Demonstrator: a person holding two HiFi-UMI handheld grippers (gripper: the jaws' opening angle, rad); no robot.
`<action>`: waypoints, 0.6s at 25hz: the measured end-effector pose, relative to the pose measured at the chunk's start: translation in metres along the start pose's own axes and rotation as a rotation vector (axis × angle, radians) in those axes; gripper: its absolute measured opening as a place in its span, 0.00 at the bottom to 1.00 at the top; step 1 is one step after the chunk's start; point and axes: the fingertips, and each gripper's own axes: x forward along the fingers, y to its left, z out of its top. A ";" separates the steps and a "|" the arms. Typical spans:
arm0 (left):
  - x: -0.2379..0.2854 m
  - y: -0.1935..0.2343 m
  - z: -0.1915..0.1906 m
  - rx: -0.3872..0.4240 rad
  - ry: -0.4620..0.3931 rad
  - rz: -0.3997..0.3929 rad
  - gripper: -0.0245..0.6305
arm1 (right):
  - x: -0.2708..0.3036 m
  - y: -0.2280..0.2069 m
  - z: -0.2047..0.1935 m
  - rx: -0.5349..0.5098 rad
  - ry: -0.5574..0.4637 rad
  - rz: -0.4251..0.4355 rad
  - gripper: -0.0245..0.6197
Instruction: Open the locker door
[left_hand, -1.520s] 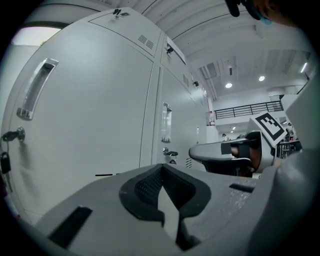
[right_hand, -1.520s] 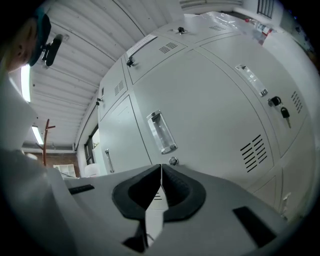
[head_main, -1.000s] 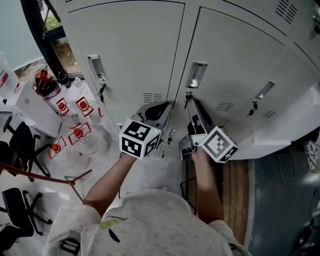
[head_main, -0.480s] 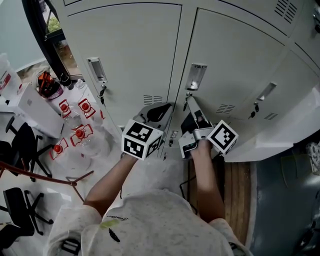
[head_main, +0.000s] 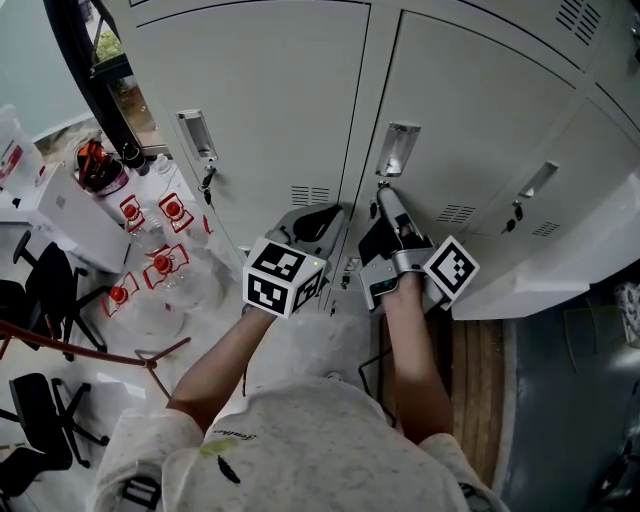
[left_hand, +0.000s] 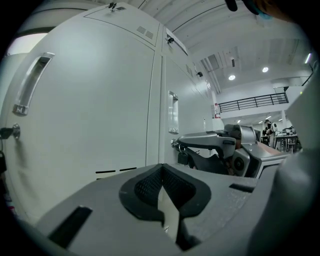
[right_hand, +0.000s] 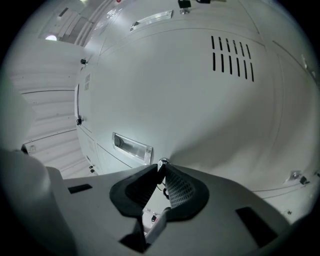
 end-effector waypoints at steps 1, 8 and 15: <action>-0.001 0.001 -0.001 0.000 0.003 0.000 0.05 | 0.000 0.000 0.000 -0.002 -0.007 -0.001 0.10; -0.005 -0.001 -0.006 -0.004 0.012 -0.015 0.05 | -0.005 0.001 -0.001 -0.013 -0.037 -0.009 0.10; -0.011 -0.008 -0.012 -0.004 0.026 -0.051 0.05 | -0.015 0.003 -0.003 0.000 -0.075 -0.007 0.10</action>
